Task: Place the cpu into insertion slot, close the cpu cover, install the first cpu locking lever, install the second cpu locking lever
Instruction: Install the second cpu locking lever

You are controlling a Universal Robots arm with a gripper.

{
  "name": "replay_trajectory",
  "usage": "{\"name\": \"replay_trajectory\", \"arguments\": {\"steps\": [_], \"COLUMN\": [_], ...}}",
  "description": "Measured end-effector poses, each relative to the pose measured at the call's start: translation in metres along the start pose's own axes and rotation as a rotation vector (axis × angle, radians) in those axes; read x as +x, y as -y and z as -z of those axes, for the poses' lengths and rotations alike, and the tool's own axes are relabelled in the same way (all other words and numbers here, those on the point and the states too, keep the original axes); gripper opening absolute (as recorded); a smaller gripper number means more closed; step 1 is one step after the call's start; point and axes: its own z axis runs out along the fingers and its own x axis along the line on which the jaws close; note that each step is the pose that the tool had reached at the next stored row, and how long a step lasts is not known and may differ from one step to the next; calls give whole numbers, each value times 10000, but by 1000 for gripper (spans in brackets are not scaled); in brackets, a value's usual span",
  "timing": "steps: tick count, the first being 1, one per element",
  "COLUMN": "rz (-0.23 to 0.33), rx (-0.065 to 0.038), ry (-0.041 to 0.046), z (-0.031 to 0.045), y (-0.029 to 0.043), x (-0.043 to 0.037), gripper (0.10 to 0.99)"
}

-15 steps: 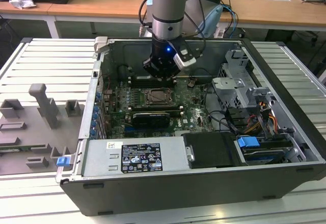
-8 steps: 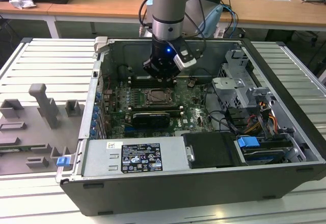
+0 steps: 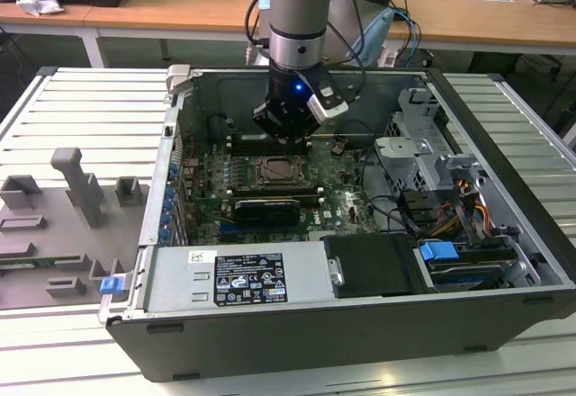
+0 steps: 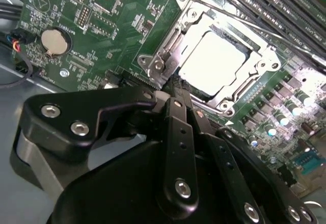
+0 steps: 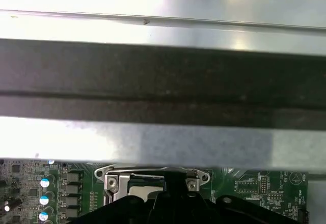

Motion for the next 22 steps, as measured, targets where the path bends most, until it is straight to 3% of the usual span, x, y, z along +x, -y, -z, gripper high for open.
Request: {"name": "replay_trajectory", "arguments": {"steps": [10, 12, 13, 15, 22], "rz": [-1, -1, 0, 0, -1], "rx": [10, 9, 9, 9, 9], "ry": [-3, -2, -2, -2, -3], "z": [8, 149, 175, 207, 210], "y": [43, 42, 42, 42, 95], "x": [3, -1, -2, -3, 0], "gripper": [106, 106, 106, 106, 106]}}
